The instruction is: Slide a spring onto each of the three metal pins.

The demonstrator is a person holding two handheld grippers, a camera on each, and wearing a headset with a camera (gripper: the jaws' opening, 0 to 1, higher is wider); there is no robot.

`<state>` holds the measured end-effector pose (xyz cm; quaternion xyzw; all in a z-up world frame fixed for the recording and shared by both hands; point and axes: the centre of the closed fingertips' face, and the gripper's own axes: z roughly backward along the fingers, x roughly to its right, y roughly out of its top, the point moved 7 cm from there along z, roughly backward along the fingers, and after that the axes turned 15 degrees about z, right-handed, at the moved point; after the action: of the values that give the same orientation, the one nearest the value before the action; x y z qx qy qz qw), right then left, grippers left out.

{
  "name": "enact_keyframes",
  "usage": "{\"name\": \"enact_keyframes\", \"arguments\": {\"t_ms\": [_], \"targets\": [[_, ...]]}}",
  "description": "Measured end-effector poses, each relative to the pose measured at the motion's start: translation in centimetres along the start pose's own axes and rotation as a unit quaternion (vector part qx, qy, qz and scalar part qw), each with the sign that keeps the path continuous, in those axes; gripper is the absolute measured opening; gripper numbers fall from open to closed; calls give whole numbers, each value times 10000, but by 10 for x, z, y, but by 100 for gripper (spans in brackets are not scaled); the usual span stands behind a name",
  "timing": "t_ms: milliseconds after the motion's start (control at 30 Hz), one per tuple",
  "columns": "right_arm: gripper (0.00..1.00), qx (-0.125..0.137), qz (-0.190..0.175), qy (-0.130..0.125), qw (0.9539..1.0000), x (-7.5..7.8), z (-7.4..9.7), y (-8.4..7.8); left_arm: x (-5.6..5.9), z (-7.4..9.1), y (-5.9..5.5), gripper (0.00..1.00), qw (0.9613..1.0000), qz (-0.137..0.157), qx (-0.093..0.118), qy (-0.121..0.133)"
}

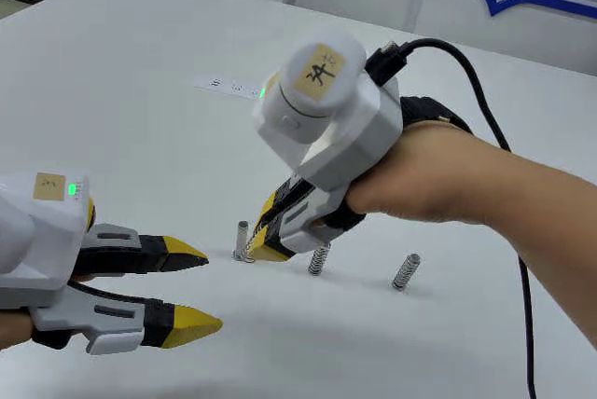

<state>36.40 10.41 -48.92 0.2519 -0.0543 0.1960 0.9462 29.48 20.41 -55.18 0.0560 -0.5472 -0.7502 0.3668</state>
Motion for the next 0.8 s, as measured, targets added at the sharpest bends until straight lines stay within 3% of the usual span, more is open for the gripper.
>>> {"name": "enact_keyframes", "arguments": {"t_ms": [367,800], "targets": [[12,-189,124,-161,9996,25,3,-3,-1,3,-2,53,9996,196,117,147],[12,-470,326,-43,9984,49,-20,3,0,2,0,58,9990,266,255,238]]}}
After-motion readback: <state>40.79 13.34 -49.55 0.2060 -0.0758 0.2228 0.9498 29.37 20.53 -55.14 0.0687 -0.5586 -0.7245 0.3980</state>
